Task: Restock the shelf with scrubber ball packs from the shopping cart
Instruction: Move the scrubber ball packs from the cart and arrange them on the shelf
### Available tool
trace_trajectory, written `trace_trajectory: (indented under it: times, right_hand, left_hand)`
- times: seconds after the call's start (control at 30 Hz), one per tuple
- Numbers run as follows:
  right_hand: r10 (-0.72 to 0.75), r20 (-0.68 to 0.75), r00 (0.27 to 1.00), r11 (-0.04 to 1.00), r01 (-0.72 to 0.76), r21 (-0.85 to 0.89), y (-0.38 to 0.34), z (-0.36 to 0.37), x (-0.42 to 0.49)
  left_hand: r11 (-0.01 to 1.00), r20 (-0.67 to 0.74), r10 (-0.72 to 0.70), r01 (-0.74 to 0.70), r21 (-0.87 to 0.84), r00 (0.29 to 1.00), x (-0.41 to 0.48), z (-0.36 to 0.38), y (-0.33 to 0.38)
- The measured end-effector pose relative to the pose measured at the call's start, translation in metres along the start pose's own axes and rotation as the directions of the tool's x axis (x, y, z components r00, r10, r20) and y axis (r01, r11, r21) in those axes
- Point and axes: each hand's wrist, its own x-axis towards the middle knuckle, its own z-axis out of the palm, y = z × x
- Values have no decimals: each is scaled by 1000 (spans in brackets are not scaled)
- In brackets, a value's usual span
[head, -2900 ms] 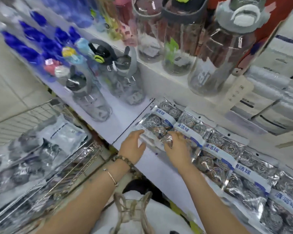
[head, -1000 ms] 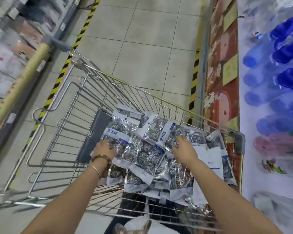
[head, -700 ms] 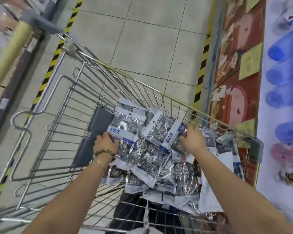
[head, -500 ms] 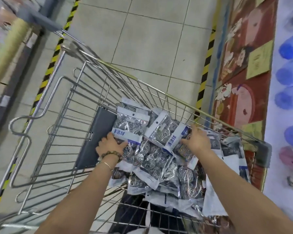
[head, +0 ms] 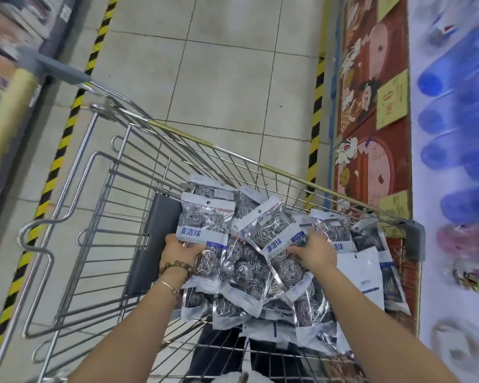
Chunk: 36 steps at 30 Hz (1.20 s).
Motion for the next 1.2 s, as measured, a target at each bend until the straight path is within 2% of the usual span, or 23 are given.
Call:
trace_trajectory:
  times: [0.1,0.23,0.37,0.53,0.77,0.93,1.2]
  right_hand:
    - [12,-56,998,997,-8,75,-5,-3,-24]
    - [72,-145,987,952,-24,306,-13,-5,-57]
    - [126,-208,970,845,4,535,-22,-5,-89]
    - [236,-268,934,669,44,742,-21,-4,-132]
    - [448,-259,856,500,0,866,4,-1,-178]
    - [555,-264,789,402,24,915,33,3,-208]
    - [774,-221,593,232,59,971,102,31,-265]
  left_hand:
    - [997,13,70,-70,-14,997,-12,-7,0]
    - [988,28,128,-125,-94,991,-32,-17,1]
    - [983,68,145,-136,-123,987,-53,-27,4]
    - [951,69,282,-270,-152,957,-77,-32,16]
    - [897,131,430,-406,-173,893,-105,-19,45]
    - [851,201,524,-503,-148,827,-136,1,64]
    - [779,385,612,-611,-142,691,-205,51,60]
